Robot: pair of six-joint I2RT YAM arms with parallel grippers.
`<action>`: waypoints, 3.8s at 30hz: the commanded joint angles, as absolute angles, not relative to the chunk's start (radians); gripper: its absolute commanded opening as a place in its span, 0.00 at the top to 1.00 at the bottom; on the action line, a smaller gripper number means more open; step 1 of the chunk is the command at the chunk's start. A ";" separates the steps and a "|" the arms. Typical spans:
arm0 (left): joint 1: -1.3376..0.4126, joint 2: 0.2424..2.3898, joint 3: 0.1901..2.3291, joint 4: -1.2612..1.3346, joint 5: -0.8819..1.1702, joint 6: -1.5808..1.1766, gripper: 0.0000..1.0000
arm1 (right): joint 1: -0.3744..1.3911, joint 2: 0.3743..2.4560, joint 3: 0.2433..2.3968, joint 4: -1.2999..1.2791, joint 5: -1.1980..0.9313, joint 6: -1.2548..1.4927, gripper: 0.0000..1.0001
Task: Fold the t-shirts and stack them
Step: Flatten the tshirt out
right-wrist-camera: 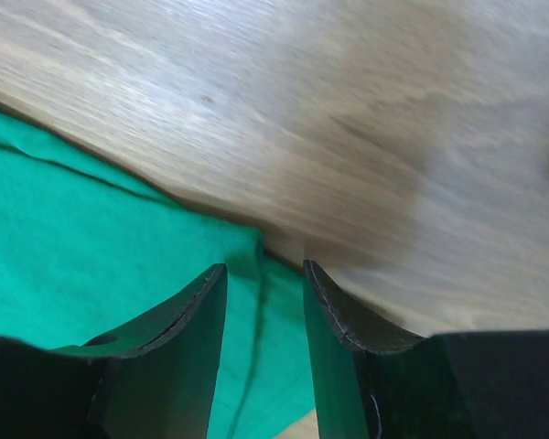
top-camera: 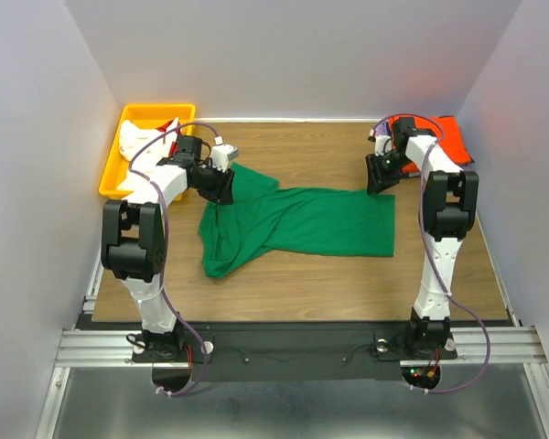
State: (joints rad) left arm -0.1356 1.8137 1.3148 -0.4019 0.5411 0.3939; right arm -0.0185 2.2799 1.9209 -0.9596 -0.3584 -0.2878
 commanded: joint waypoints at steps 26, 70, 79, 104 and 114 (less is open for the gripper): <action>-0.190 1.724 1.279 -0.373 0.334 0.239 0.51 | -0.003 2.368 2.055 -0.931 -0.460 -0.213 0.60; -0.336 1.738 1.270 -0.351 0.147 0.209 0.54 | -0.003 2.152 1.775 -0.925 -0.540 -0.225 0.76; -0.336 1.741 1.281 -0.360 0.141 0.215 0.54 | -0.003 2.161 1.795 -0.896 -0.491 -0.230 0.48; -0.350 1.749 1.304 -0.373 0.125 0.183 0.61 | 0.021 2.128 1.818 -0.897 -0.423 -0.377 1.00; -0.380 1.825 1.319 -0.393 -0.034 0.153 0.64 | 0.020 2.111 1.815 -0.897 -0.433 -0.362 1.00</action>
State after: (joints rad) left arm -0.3714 1.8095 1.2854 -0.3710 0.0444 0.1734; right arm 0.0147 2.1731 1.7798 -0.9222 -0.4267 -0.3664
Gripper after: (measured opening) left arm 0.359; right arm 0.022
